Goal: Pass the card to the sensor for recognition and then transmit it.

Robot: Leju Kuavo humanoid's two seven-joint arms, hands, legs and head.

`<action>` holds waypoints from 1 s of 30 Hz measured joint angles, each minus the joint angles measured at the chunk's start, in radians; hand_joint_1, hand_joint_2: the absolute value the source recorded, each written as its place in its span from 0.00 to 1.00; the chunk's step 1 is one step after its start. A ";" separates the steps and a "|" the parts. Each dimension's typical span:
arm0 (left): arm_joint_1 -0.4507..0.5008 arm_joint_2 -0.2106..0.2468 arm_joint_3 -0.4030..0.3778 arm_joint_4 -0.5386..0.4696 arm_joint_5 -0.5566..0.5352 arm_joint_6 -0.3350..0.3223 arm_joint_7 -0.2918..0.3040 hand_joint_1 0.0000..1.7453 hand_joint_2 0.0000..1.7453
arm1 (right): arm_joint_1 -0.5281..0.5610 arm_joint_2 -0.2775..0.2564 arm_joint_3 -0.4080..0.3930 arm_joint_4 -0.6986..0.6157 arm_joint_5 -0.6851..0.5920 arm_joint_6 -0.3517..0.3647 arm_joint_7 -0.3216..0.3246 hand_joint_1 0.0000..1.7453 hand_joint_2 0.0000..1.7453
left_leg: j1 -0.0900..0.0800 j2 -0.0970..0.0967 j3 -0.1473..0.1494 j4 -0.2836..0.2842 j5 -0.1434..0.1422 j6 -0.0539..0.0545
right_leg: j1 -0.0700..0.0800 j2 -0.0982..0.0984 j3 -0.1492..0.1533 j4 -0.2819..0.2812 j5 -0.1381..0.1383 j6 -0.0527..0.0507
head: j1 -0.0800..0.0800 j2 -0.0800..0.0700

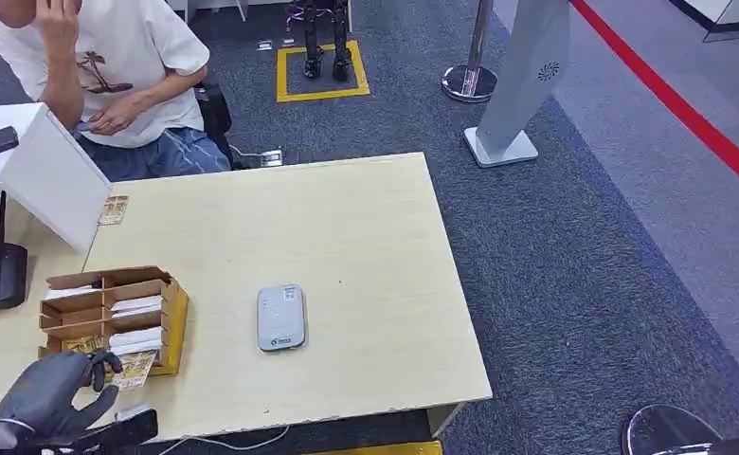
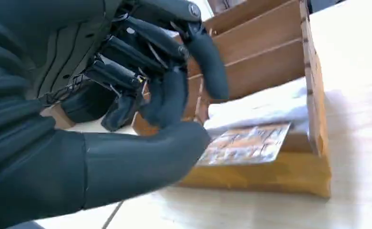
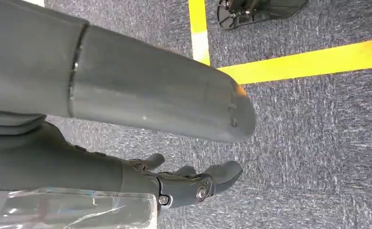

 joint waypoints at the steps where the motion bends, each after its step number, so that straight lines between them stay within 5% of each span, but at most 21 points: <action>1: -0.005 -0.005 -0.001 0.000 -0.009 0.002 0.000 0.00 0.00 | 0.000 0.000 0.000 0.000 0.000 0.000 0.000 0.00 1.00 | 0.000 0.000 0.000 0.000 0.000 0.000 | 0.000 0.000 0.000 0.000 0.000 0.000 | 0.000 0.000; 28: -0.090 -0.079 -0.024 0.001 -0.067 -0.005 0.000 0.00 0.00 | 0.000 0.000 -0.001 0.000 -0.002 0.000 0.012 0.00 1.00 | 0.000 0.000 0.000 0.000 0.000 0.000 | 0.000 0.000 0.000 0.000 0.000 0.000 | 0.000 0.000; 29: -0.090 -0.079 -0.026 0.001 -0.068 -0.006 0.000 0.00 1.00 | 0.000 0.000 -0.001 0.000 -0.002 0.000 0.012 0.00 1.00 | 0.000 0.000 0.000 0.000 0.000 0.000 | 0.000 0.000 0.000 0.000 0.000 0.000 | 0.000 0.000; 30: -0.090 -0.079 -0.027 0.001 -0.068 -0.006 0.000 0.00 1.00 | 0.000 0.000 -0.001 0.000 -0.003 0.000 0.012 0.00 1.00 | 0.000 0.000 0.000 0.000 0.000 0.000 | 0.000 0.000 0.000 0.000 0.000 0.000 | 0.000 0.000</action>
